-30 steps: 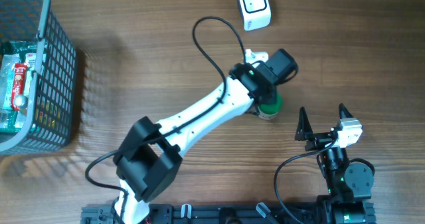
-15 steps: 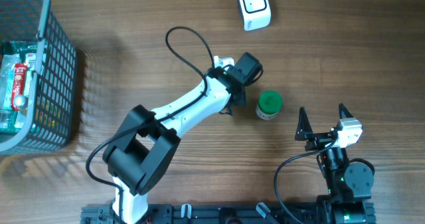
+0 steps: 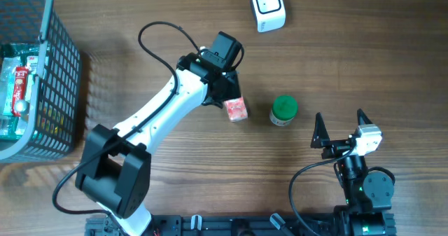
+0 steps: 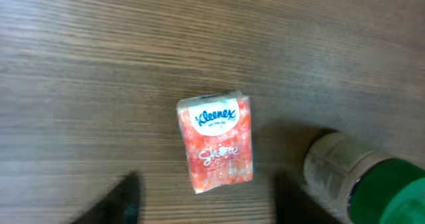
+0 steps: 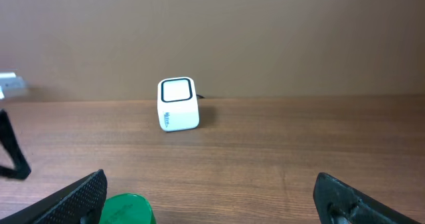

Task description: Scan the item barcode

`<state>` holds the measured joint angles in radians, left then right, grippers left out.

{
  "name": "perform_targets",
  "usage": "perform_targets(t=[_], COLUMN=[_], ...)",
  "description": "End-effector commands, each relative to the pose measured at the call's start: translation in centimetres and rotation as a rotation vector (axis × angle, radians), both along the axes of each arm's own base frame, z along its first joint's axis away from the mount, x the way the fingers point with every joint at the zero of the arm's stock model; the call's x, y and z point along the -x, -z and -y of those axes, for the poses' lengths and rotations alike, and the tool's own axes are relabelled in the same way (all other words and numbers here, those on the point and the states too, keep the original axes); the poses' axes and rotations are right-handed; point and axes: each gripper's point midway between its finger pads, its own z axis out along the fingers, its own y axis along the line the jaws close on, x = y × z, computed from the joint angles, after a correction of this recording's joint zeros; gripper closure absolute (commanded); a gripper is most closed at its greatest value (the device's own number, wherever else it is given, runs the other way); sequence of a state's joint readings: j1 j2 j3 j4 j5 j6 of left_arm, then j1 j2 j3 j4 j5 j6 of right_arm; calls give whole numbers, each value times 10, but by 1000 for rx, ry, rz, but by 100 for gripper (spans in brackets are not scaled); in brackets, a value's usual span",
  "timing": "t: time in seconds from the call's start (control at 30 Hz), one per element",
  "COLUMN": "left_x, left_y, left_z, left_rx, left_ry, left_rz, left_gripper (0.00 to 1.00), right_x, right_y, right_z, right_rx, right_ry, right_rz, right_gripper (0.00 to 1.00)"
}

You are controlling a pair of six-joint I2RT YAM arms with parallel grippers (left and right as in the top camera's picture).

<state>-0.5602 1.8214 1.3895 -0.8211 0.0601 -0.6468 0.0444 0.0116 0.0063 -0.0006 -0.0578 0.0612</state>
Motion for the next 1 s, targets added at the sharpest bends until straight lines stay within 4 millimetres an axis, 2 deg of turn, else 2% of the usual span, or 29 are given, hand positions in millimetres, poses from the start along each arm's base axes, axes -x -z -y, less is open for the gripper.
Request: perform_targets(t=[0.0,0.13,0.33,0.53,0.63,0.67,0.7,0.8,0.83,0.93,0.97], left_x=[22,26,27,34,38,39,38,26,21,13,8], left_y=[34,56,65,71,86,94,98,84,76,70,61], left_z=[-1,0,4,13,11,11,12,12,10,2,-2], left_rx=[14,57,102,91,56,47,44,46,46,-5,-34], left_ry=[-50,-121,-161,-132,-131,-131,-119,-2,47,103,115], left_rz=[-96,-105,-106,-119,-141,-152,-149,-81,-46,8,40], left_gripper=[64,64,71,72,72,73,80,86,96,96,96], right_x=[0,0,0,0,0,0,0,0,0,0,0], right_y=[-2,-2,-2,-2,-2,-2,-2,-2,-2,-2,-2], right_z=[3,3,3,3,3,3,3,3,3,3,3], right_rx=[8,8,8,8,8,8,8,8,8,8,8], right_ry=[16,16,16,16,16,16,16,16,16,16,16], right_rz=[9,9,9,9,9,9,9,9,9,9,9], right_gripper=[0,0,0,0,0,0,0,0,0,0,0])
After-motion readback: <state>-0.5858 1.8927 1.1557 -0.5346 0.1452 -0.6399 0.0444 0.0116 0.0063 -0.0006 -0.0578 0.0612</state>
